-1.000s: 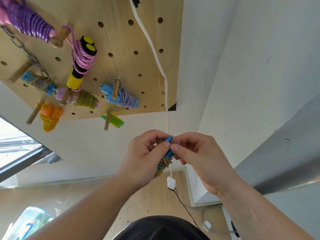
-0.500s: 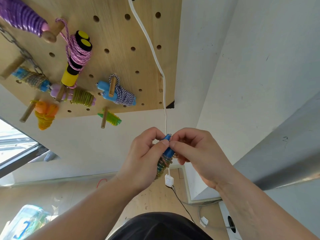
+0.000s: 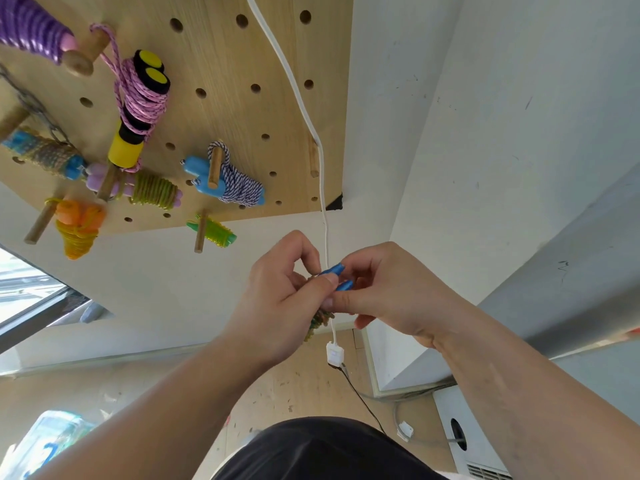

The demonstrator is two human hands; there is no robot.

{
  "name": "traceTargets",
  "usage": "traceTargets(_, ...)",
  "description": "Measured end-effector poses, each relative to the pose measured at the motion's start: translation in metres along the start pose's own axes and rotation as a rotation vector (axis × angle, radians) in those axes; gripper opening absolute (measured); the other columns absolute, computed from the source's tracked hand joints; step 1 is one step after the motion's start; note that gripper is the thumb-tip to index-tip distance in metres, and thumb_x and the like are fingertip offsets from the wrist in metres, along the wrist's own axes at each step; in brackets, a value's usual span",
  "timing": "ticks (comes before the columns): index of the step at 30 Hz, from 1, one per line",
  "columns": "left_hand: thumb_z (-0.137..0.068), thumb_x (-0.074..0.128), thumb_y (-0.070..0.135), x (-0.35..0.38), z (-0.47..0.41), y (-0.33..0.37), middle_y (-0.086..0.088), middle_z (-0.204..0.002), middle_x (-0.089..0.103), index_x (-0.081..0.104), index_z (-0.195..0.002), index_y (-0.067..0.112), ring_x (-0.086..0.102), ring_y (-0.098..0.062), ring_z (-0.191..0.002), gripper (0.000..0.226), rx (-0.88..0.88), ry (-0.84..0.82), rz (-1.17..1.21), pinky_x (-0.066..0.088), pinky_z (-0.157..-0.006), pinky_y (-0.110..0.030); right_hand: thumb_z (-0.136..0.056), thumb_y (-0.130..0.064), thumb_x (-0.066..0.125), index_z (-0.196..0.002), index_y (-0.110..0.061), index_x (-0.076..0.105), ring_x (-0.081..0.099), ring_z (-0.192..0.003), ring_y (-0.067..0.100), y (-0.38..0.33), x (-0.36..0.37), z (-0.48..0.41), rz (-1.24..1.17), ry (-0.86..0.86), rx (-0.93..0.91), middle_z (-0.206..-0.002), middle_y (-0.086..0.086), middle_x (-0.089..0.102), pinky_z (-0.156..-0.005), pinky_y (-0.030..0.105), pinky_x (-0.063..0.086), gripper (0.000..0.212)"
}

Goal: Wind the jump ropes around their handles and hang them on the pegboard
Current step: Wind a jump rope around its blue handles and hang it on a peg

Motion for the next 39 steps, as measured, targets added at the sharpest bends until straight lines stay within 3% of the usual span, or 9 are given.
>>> traceTargets(2, -0.093, 0.063, 0.013, 0.001, -0.001, -0.004, -0.010, -0.069, 0.062, 0.052, -0.092, 0.022, 0.062, -0.030, -0.053, 0.015, -0.026, -0.043, 0.012, 0.056, -0.057, -0.056, -0.075, -0.028, 0.088, -0.088, -0.018, 0.079, 0.065, -0.071, 0.016, 0.000, 0.002, 0.000, 0.034, -0.010, 0.001, -0.080, 0.010, 0.071, -0.059, 0.026, 0.057, 0.019)
traceTargets(6, -0.076, 0.068, 0.023, -0.002, -0.007, -0.015, 0.000, -0.094, 0.062, 0.061, -0.096, 0.024, 0.069, -0.014, -0.070, 0.021, -0.121, -0.013, 0.145, 0.060, -0.067, -0.034, -0.074, -0.033, 0.088, -0.087, -0.020, 0.079, 0.063, -0.066, 0.011, -0.002, 0.009, 0.001, 0.057, 0.093, -0.068, -0.074, -0.001, 0.070, -0.056, 0.022, 0.054, 0.020)
traceTargets(8, -0.074, 0.072, 0.023, -0.001, -0.008, -0.024, -0.007, -0.096, 0.065, 0.066, -0.092, 0.019, 0.069, -0.019, -0.078, 0.019, -0.197, -0.023, 0.211, 0.059, -0.068, -0.033, -0.077, -0.035, 0.086, -0.086, -0.020, 0.078, 0.062, -0.064, 0.009, -0.002, 0.011, 0.002, 0.074, 0.122, -0.099, -0.073, -0.002, 0.068, -0.057, 0.022, 0.054, 0.019)
traceTargets(13, -0.087, 0.069, 0.011, 0.007, -0.002, -0.031, -0.014, -0.082, 0.065, 0.067, -0.090, 0.017, 0.062, -0.020, -0.059, 0.007, -0.357, -0.033, 0.552, 0.049, -0.045, -0.029, -0.072, -0.036, 0.089, -0.092, -0.020, 0.077, 0.060, -0.075, 0.023, 0.008, 0.014, 0.006, -0.126, 0.061, -0.112, -0.084, 0.012, 0.068, -0.071, 0.037, 0.055, 0.029)
traceTargets(17, -0.078, 0.062, 0.019, 0.006, -0.002, -0.028, -0.008, -0.088, 0.066, 0.063, -0.106, 0.022, 0.060, -0.020, -0.063, 0.027, -0.346, -0.037, 0.614, 0.049, -0.047, -0.031, -0.092, -0.018, 0.070, -0.101, -0.016, 0.078, 0.056, -0.070, 0.012, 0.014, 0.017, 0.008, -0.373, 0.077, -0.070, -0.076, 0.002, 0.066, -0.065, 0.026, 0.048, 0.012)
traceTargets(24, -0.073, 0.054, 0.012, 0.002, -0.004, -0.025, -0.011, -0.086, 0.065, 0.058, -0.108, 0.016, 0.059, -0.022, -0.059, 0.035, -0.333, -0.033, 0.719, 0.050, -0.045, -0.030, -0.097, -0.001, 0.059, -0.090, -0.015, 0.081, 0.059, -0.068, 0.017, 0.018, 0.025, 0.008, -0.666, 0.134, 0.018, -0.080, 0.012, 0.069, -0.058, 0.025, 0.046, 0.027)
traceTargets(28, -0.069, 0.049, 0.008, 0.005, -0.003, -0.027, -0.014, -0.082, 0.064, 0.060, -0.095, 0.007, 0.057, -0.024, -0.059, 0.028, -0.315, -0.033, 0.767, 0.049, -0.045, -0.029, -0.096, -0.010, 0.063, -0.081, -0.011, 0.079, 0.056, -0.062, 0.014, 0.015, 0.022, 0.005, -0.647, 0.181, 0.038, -0.074, 0.009, 0.067, -0.053, 0.024, 0.042, 0.022)
traceTargets(32, -0.069, 0.047, 0.007, 0.007, -0.003, -0.028, -0.016, -0.081, 0.061, 0.061, -0.090, 0.001, 0.055, -0.024, -0.060, 0.026, -0.294, -0.059, 0.740, 0.049, -0.047, -0.030, -0.091, 0.003, 0.063, -0.074, -0.013, 0.077, 0.052, -0.057, 0.013, 0.011, 0.020, 0.002, -0.587, 0.204, 0.028, -0.066, 0.007, 0.063, -0.050, 0.023, 0.040, 0.027)
traceTargets(39, -0.060, 0.060, 0.015, 0.006, -0.003, -0.021, -0.018, -0.083, 0.048, 0.063, -0.084, 0.007, 0.046, -0.030, -0.066, 0.026, -0.144, -0.131, 0.656, 0.044, -0.053, -0.033, -0.093, 0.003, 0.056, -0.079, -0.002, 0.068, 0.041, -0.053, 0.011, 0.012, 0.026, 0.002, -0.579, 0.006, 0.199, -0.061, 0.006, 0.049, -0.044, 0.020, 0.032, 0.019)
Point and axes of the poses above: each hand's wrist, its own z-axis away from the middle knuckle, its own x-axis out of the palm, y = z × x, the point moved 7 cm from there along -z, towards the middle knuckle
